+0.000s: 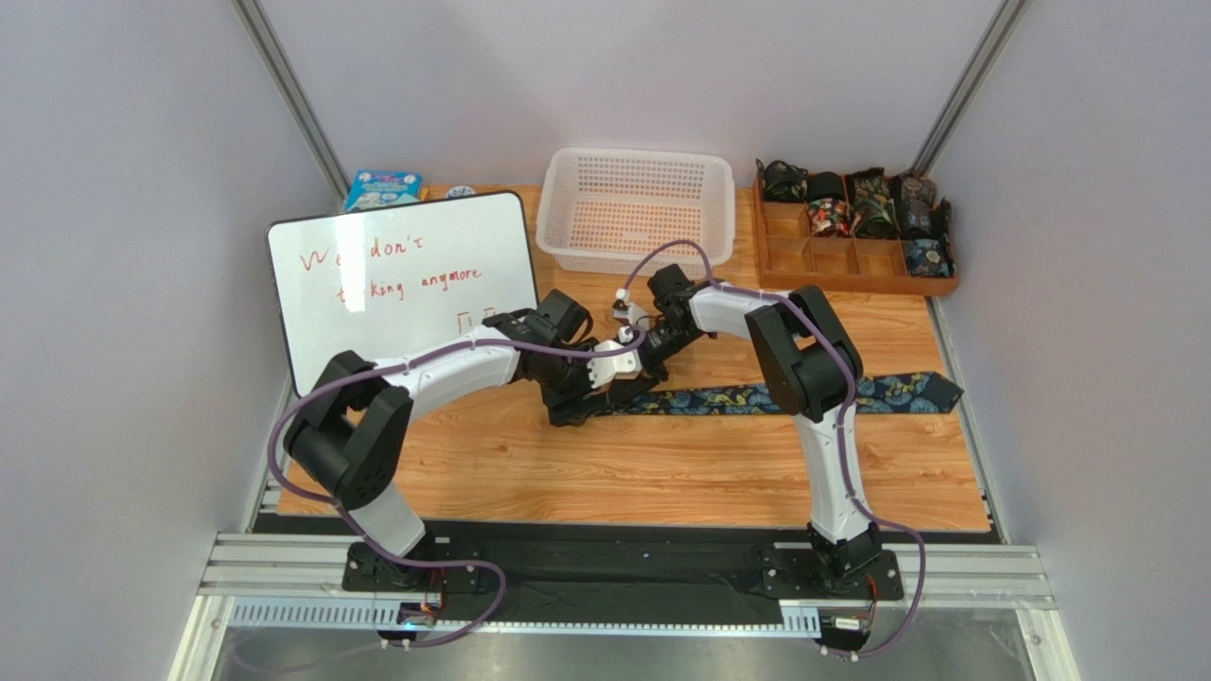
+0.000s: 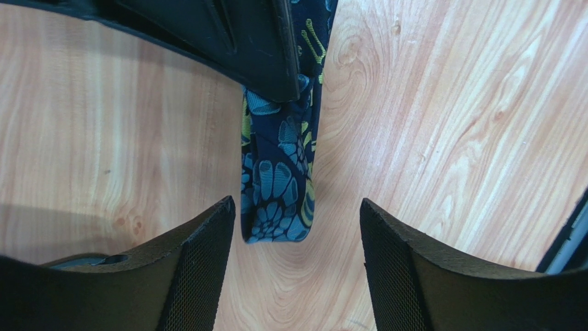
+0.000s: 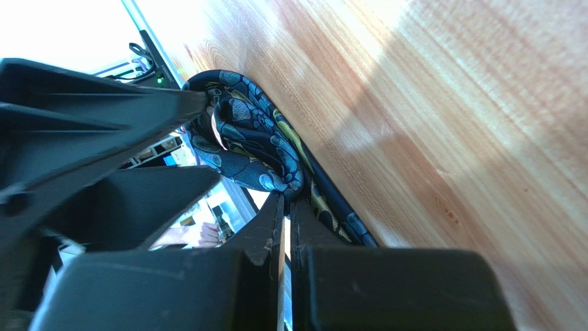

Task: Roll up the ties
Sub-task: Roll the tie at the center of the board.

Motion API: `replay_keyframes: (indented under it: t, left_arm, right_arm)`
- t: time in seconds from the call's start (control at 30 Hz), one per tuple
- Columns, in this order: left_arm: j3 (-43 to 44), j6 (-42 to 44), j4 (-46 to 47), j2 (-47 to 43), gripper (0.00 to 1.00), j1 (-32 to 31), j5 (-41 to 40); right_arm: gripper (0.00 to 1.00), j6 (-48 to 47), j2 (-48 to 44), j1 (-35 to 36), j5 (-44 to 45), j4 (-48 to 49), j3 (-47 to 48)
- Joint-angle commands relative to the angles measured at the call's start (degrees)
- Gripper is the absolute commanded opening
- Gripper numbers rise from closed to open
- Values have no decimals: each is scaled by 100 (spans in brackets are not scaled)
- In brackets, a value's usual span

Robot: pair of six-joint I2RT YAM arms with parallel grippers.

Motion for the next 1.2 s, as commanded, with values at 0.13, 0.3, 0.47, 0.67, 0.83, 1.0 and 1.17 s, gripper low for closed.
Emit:
replay_keyframes:
  t: [0.13, 0.3, 0.47, 0.67, 0.83, 1.0, 1.17]
  left_arm:
    - [496, -85, 154, 582, 62, -199, -368]
    - [470, 231, -66, 802, 42, -234, -614]
    - [171, 337, -84, 662, 35, -269, -632]
    - [118, 293, -75, 591, 32, -340, -597]
    - [136, 241, -84, 661, 32, -384, -659]
    - [189, 205, -84, 732, 32, -393, -720]
    - [180, 206, -101, 714, 32, -393, -694]
  right_arm:
    - [0, 44, -200, -4, -94, 233, -36]
    - [2, 157, -217, -21, -191, 215, -10]
    - [21, 263, -226, -100, -445, 22, 174]
    - [41, 579, -217, -92, -657, -128, 350]
    - [34, 668, -68, -74, -666, -137, 360]
    - [31, 344, -24, -4, -552, -373, 342]
    - [8, 53, 108, -4, 19, -619, 412]
